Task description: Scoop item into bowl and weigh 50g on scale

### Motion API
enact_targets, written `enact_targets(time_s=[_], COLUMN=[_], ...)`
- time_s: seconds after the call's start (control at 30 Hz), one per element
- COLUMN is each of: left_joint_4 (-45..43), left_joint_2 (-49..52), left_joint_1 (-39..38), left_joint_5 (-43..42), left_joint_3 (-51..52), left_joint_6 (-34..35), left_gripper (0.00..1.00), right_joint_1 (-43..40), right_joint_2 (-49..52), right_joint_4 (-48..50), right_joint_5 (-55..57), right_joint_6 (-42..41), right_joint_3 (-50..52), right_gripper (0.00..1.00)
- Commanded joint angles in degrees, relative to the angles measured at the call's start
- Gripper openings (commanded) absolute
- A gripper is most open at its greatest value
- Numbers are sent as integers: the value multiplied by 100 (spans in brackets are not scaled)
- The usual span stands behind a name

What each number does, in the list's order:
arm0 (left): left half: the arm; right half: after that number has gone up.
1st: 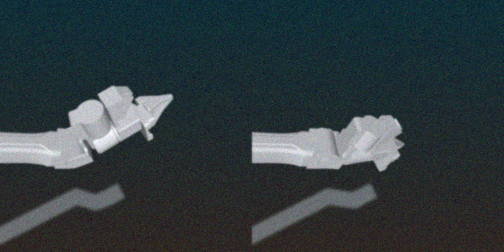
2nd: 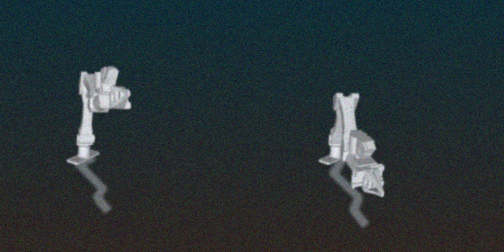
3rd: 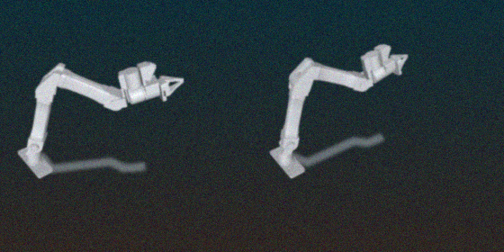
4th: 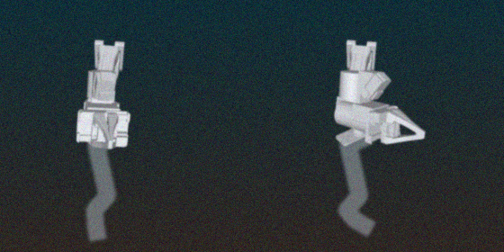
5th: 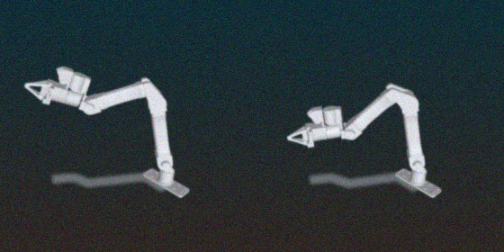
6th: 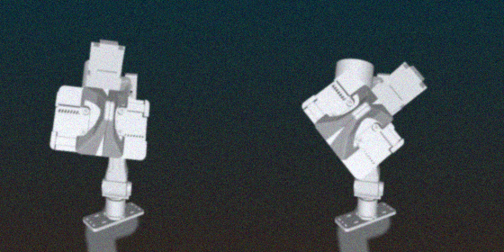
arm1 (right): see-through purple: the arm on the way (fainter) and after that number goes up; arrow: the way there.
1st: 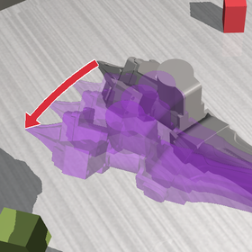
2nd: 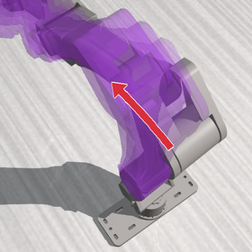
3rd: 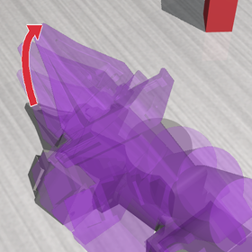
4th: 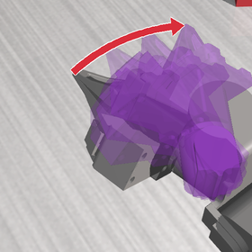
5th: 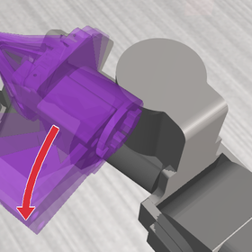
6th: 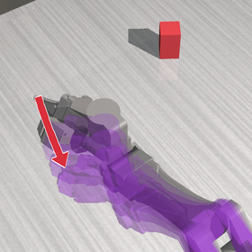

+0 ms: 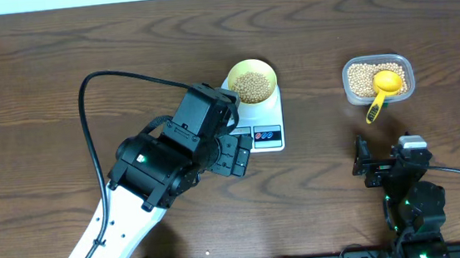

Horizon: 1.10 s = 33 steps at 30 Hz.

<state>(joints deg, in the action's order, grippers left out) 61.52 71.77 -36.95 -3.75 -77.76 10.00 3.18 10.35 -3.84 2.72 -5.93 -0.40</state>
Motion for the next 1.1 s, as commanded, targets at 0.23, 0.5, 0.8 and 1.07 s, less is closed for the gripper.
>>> enact_targets(time_s=[0.23,0.5,0.8,1.07], left_joint_4=[131,164,-885,-2103], left_joint_2=[-70,-420,-2037,-3711], left_joint_1=[24,55,1611,2793], left_joint_5=[37,931,1058,-39], left_joint_3=[-133,-118,739,2608], left_joint_6=[-125,-142,-219,-1040], left_gripper=[92,92,92,92], right_joint_1=[20,20,20,20], right_joint_2=[-33,-33,-33,-33], right_joint_4=[-24,-24,-24,-24], right_joint_5=[-28,-26,-28,-26], right_joint_6=[-87,-87,-87,-87], right_joint_3=[9,9,9,9], right_gripper=[99,99,99,99])
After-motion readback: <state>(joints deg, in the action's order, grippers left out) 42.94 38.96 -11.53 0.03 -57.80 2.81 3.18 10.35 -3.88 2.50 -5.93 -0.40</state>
